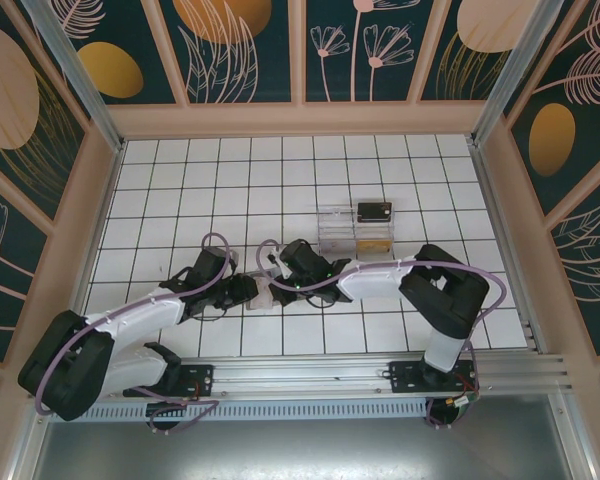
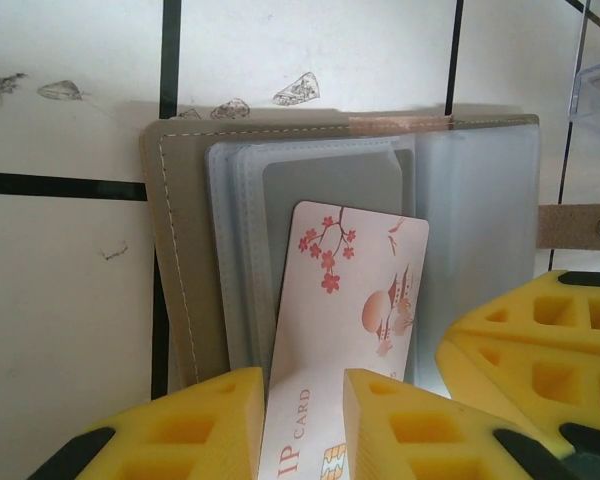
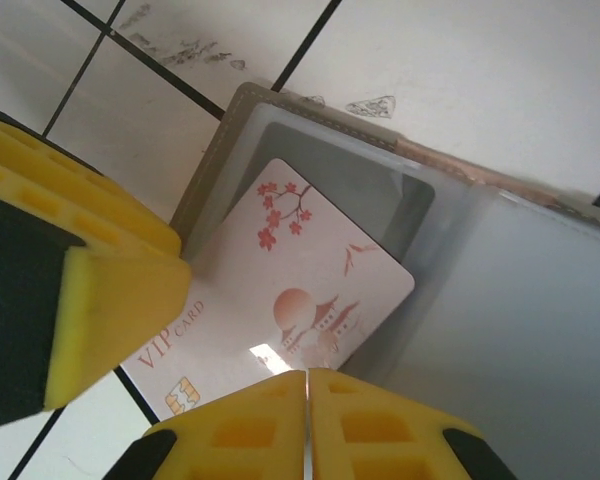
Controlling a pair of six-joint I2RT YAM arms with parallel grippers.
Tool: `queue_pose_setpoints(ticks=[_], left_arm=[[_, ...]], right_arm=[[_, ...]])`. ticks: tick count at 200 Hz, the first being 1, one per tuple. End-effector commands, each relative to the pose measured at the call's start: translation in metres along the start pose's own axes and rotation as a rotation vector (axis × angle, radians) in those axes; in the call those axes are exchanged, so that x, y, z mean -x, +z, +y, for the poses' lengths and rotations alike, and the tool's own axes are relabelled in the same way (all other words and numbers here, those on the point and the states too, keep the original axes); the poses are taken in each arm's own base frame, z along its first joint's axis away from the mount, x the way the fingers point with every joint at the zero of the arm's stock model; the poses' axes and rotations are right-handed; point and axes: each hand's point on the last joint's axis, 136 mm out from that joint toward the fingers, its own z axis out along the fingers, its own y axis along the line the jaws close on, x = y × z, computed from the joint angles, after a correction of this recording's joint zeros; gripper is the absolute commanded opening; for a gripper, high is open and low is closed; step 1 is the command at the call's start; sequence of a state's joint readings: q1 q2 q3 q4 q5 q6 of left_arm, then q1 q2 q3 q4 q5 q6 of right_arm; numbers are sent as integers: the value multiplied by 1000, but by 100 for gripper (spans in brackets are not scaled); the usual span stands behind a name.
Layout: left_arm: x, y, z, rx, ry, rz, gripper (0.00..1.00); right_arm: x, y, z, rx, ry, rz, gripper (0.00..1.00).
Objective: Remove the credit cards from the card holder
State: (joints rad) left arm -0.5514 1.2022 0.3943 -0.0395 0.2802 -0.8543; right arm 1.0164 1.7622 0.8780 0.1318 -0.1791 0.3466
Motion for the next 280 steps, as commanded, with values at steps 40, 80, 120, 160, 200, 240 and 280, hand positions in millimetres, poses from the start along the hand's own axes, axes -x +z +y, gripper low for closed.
queue_pose_setpoints(ticks=[40,80,120,160,200,240,280], left_arm=[[-7,7,9,12,-7,28,29],[-10,7,6,-14,0,41,27],[-11,3,1,-40,2,43,21],[-13,-3,-8,-94,5,38,10],[-10,-8,-8,-79,2,20,3],[-4,-16,-8,-53,7,-12,0],[-1,-20,-4,-17,18,-30,8]], right_arm=[[-10,14,-1,-6,-19,47,8],[-17,16,-8,-29,-15,59,8],[-17,17,-9,-36,-14,57,8],[-17,17,-10,-37,-13,56,8],[-15,16,-11,-45,-15,49,8],[-2,4,-14,-57,-2,-13,12],[-4,5,-21,-64,10,-2,13]])
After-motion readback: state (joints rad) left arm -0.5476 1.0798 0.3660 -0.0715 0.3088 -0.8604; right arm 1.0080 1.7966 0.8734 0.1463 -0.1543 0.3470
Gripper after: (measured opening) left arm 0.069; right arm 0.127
